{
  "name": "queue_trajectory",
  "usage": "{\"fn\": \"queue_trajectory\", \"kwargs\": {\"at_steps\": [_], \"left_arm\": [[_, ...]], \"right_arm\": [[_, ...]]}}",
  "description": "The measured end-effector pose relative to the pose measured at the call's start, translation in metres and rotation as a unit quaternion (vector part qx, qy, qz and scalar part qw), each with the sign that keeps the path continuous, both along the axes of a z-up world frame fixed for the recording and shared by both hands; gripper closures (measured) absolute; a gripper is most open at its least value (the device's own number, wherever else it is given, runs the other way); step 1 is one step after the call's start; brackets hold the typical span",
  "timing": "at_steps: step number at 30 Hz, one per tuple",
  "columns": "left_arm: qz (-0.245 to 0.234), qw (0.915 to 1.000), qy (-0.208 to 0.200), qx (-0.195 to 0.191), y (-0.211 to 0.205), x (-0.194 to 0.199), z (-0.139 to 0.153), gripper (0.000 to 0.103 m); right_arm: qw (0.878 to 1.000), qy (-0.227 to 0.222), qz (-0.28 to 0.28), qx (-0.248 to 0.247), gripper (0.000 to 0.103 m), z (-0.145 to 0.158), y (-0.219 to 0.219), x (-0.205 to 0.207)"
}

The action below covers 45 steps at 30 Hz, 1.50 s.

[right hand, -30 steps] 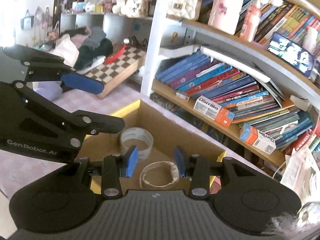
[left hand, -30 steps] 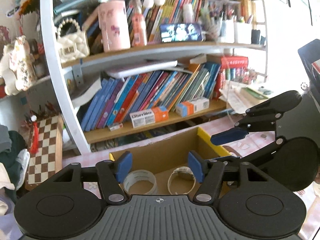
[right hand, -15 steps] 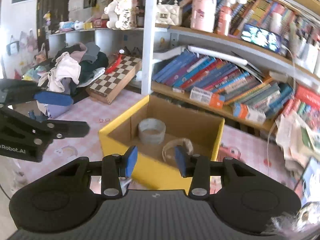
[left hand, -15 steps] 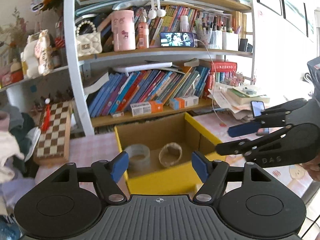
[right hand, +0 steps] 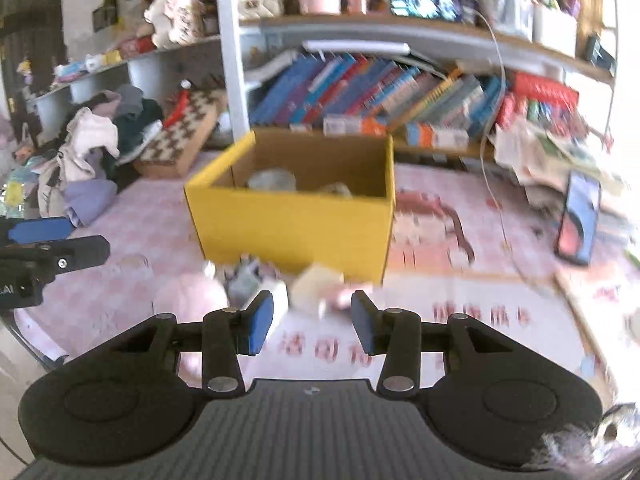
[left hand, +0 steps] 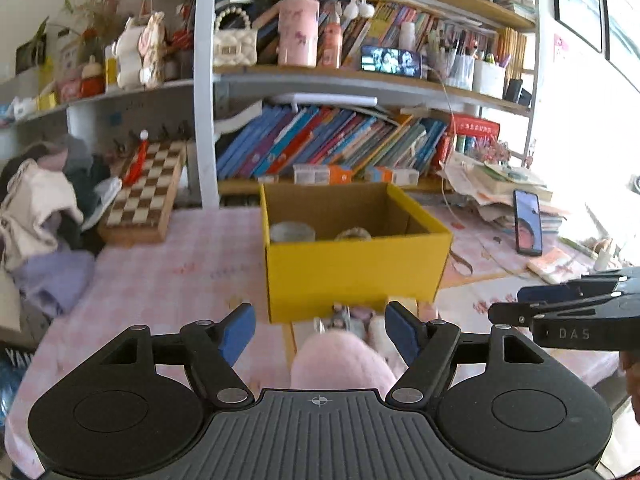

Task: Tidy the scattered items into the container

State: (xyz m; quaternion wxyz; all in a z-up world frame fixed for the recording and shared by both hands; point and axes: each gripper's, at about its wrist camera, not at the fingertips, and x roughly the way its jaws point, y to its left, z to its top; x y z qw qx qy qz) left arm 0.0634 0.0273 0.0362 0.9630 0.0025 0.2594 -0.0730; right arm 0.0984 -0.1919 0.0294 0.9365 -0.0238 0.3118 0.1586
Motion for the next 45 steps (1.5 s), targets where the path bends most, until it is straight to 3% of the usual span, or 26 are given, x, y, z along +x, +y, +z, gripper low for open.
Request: {"fn": "queue_trajectory", "kwargs": {"at_steps": [10,14,16,32,38,45], "left_arm": [[-0.008,0.9992,0.033,0.022,-0.005,-0.018,-0.021,0.026],[-0.015,0.9984,0.048,0.027,-0.01,-0.022,-0.029,0.023],[-0.018,0.9979,0.055,0.029,-0.012,-0.024,-0.033,0.021],[-0.031,0.996,0.078,0.03,-0.019,-0.024,-0.048,0.019],[-0.036,0.9952,0.084,0.036,-0.024,-0.017,-0.051,0.013],[-0.046,0.9935,0.09,0.052,-0.03,-0.014,-0.055,0.011]], "right_arm": [[1.0,0.022,0.004,-0.015,0.061,-0.023,0.008,-0.029],[0.999,0.029,0.004,-0.022,0.059,-0.029,0.012,-0.031],[0.999,0.03,0.003,-0.027,0.053,-0.032,0.014,-0.032],[0.999,0.048,-0.002,-0.025,0.05,-0.039,0.016,-0.028],[0.998,0.052,-0.006,-0.037,0.037,-0.042,0.015,-0.026],[0.998,0.055,-0.015,-0.028,0.033,-0.045,0.01,-0.021]]}}
